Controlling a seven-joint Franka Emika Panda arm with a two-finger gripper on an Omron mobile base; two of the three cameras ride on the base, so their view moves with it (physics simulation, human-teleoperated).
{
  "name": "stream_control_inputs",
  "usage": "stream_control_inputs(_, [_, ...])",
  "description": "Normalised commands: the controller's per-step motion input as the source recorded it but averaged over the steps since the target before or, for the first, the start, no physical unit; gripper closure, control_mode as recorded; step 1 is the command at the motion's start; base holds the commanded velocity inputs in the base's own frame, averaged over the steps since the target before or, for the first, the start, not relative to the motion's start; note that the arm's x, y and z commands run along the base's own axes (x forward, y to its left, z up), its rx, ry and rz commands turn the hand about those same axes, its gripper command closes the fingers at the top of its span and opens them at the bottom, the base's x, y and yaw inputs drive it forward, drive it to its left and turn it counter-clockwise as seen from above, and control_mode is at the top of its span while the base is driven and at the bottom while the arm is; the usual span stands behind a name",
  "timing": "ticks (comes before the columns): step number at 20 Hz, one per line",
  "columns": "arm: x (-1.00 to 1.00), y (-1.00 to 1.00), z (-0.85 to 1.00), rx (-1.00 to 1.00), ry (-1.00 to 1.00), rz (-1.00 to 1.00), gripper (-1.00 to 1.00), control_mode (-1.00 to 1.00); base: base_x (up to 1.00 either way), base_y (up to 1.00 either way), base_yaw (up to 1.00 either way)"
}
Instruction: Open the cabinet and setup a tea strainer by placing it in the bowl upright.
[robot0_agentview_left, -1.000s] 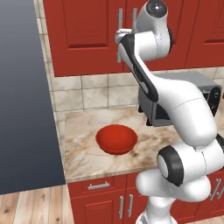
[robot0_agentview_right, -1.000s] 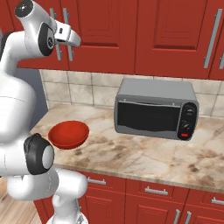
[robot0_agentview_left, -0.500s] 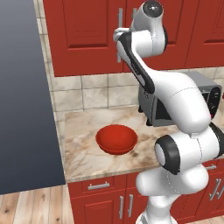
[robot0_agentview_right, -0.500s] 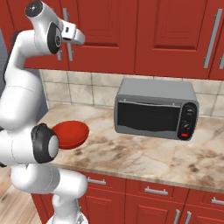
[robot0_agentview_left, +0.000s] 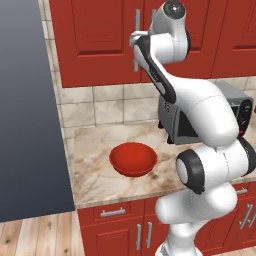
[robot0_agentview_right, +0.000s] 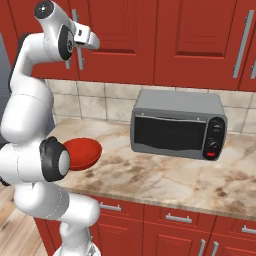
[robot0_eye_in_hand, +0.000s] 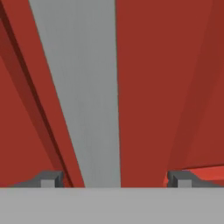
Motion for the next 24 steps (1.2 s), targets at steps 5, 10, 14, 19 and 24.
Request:
stream_control_inputs(5, [0.14, 0.0, 0.0, 0.0, -0.04, 0.0, -1.0, -1.0, 0.0, 0.0, 0.0])
stream_control_inputs(10, [0.11, 0.0, 0.0, 0.0, 0.0, 0.0, 1.0, -1.0, 0.0, 0.0, 0.0])
stream_control_inputs(14, [0.13, 0.0, 0.0, 0.0, 0.0, 0.0, 1.0, -1.0, 0.0, 0.0, 0.0])
stream_control_inputs(19, [0.09, 0.0, 0.0, 0.0, 0.0, 0.0, 1.0, -1.0, 0.0, 0.0, 0.0])
stream_control_inputs(24, [0.07, 0.0, 0.0, 0.0, 0.0, 0.0, 1.0, -1.0, 0.0, 0.0, 0.0])
